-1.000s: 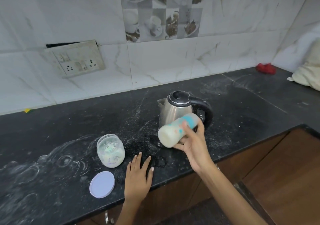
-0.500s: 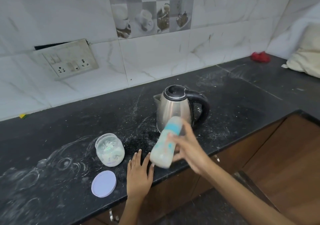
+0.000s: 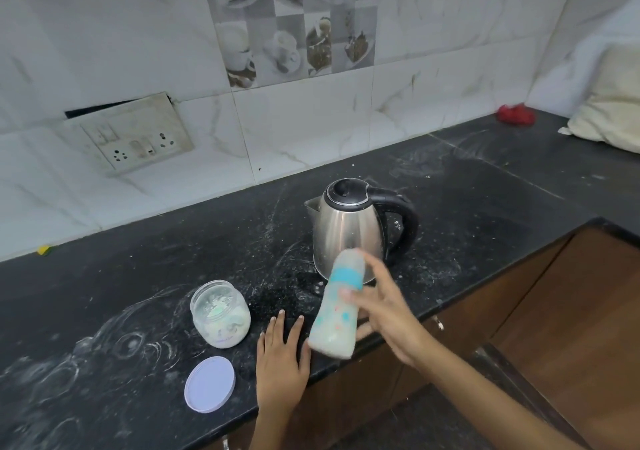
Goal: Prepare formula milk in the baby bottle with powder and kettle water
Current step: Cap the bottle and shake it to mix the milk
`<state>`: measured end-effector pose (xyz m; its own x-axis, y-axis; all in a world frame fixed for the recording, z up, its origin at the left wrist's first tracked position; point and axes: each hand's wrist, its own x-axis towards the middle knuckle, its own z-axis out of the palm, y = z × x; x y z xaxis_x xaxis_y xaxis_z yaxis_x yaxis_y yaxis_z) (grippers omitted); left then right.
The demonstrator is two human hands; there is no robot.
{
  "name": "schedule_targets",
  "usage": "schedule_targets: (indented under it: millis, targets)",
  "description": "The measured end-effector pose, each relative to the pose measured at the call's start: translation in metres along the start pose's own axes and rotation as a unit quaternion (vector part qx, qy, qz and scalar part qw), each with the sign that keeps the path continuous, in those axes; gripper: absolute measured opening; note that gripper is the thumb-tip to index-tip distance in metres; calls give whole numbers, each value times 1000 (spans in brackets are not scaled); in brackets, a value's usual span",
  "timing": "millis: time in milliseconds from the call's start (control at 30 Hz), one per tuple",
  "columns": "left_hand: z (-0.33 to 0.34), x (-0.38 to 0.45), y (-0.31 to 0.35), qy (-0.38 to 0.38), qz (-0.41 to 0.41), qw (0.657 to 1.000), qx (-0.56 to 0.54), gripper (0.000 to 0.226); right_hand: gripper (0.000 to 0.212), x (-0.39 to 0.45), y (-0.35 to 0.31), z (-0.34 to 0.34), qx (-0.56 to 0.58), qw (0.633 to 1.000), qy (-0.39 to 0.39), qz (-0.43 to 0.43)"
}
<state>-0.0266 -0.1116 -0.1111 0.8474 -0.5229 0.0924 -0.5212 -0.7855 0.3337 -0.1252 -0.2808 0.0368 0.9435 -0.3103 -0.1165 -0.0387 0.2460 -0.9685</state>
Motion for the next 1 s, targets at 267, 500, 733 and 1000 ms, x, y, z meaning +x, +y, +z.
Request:
schedule_targets:
  millis: [267, 500, 733, 1000]
  targets:
    - [1, 0, -1, -6, 3, 1000, 2, 68, 69, -6, 11, 15, -29, 999, -30, 33]
    - [0, -4, 3, 21, -2, 1000, 5, 53, 58, 15, -4, -2, 69, 990, 121, -12]
    - [3, 0, -2, 15, 11, 1000, 16, 51, 57, -1, 0, 7, -7, 999, 26, 21]
    - [0, 1, -2, 2, 6, 1000, -9, 53, 51, -5, 3, 15, -18, 997, 36, 58]
